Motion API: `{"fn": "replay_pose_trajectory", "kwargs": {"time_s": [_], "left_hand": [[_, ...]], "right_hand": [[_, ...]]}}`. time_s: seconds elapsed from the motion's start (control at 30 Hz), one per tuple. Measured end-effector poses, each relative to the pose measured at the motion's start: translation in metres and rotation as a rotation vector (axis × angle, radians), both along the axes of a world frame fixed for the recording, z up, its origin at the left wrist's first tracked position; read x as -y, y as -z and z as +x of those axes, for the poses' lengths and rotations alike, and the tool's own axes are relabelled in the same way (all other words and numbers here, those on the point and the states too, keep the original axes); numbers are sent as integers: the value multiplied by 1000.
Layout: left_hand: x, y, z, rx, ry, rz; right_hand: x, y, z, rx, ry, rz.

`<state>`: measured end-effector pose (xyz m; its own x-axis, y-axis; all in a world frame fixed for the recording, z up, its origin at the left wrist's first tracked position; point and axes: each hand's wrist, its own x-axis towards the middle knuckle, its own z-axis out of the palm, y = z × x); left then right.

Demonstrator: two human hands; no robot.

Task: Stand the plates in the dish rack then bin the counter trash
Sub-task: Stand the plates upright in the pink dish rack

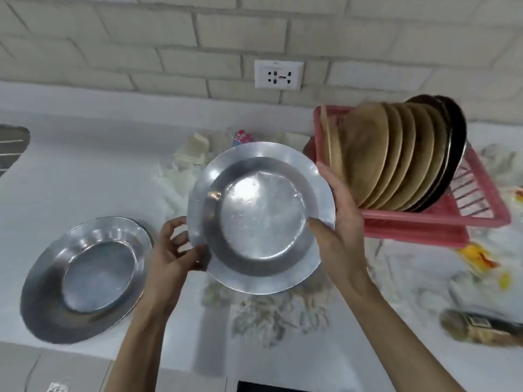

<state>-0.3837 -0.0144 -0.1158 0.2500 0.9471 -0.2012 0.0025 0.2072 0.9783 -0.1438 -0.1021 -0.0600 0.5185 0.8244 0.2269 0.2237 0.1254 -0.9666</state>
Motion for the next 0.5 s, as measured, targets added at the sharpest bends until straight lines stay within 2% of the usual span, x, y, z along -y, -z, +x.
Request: {"fn": "replay_pose_trajectory", "kwargs": {"time_s": [0.1,0.2,0.33,0.5], "left_hand": [[22,-10,32,-21,119,28],[47,-19,64,-73,244,58],[80,-24,110,-12,236,43],[113,-22,166,5,253,40]], "right_hand": [[26,-14,33,-11,-7,59],[53,-29,65,-103,22,101],[77,-39,112,-293,-13,69],[105,-45,167,-389,-159,11]]}}
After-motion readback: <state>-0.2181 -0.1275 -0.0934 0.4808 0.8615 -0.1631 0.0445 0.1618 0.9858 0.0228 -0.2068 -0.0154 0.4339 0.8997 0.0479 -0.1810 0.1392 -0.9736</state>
